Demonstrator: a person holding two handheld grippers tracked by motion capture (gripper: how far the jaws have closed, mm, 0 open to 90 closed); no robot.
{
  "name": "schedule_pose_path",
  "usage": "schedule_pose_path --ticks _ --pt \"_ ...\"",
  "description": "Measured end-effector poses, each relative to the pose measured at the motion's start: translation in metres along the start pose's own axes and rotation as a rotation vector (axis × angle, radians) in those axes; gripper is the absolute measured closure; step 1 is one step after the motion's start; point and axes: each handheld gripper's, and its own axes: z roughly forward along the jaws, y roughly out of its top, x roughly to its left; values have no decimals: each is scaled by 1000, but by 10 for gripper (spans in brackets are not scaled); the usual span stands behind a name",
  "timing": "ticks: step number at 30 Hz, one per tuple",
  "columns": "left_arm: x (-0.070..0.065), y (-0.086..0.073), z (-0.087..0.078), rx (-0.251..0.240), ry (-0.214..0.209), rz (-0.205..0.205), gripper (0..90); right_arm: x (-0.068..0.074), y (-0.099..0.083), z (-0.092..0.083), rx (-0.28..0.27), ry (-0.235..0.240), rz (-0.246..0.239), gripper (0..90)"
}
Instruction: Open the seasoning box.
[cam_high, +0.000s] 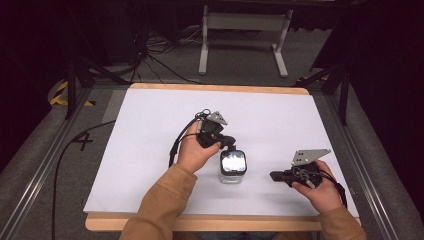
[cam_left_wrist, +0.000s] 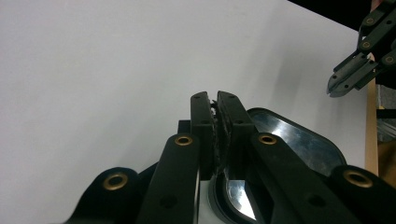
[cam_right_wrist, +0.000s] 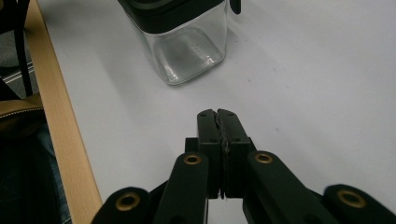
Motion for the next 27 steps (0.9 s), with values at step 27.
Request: schedule_pose_path --ticks 27 --pt "0 0 2 20 4 -12 896 6 3 3 0 7 -17 886"
